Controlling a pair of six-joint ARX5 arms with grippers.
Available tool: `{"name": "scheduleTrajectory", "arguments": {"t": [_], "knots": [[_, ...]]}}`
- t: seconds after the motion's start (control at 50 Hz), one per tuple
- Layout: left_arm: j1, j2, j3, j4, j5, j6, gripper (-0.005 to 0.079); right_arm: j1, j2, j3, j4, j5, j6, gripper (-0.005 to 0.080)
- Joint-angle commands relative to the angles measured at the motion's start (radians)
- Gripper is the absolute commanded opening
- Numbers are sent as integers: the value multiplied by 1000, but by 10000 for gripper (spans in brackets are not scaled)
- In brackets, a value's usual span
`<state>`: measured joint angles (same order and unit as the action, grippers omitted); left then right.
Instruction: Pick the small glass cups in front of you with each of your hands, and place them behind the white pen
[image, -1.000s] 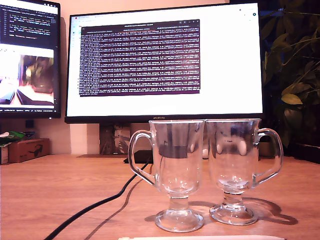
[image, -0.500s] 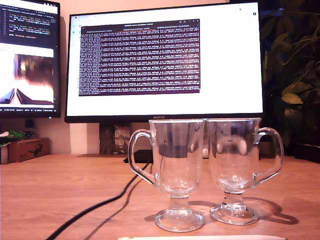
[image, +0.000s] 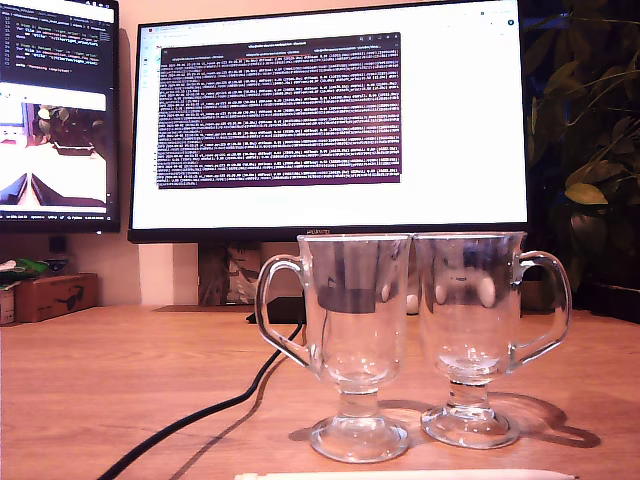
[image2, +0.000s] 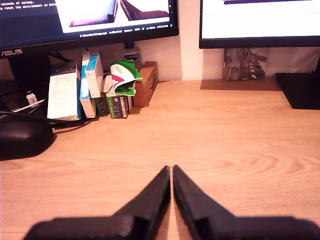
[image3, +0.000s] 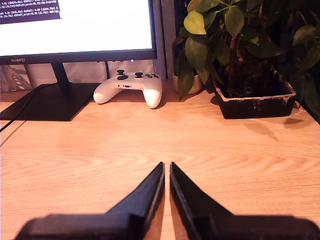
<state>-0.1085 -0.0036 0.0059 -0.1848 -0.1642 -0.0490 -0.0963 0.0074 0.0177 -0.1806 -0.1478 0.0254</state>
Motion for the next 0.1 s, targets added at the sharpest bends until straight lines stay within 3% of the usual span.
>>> {"name": "scheduleTrajectory", "arguments": {"t": [0.0,0.08], "knots": [[1,-9,-31,-17,0,-3,-19,4,-6,-5,7,0,2,0],[1,-9,-30,-17,0,-3,-19,4,-6,-5,7,0,2,0]]}}
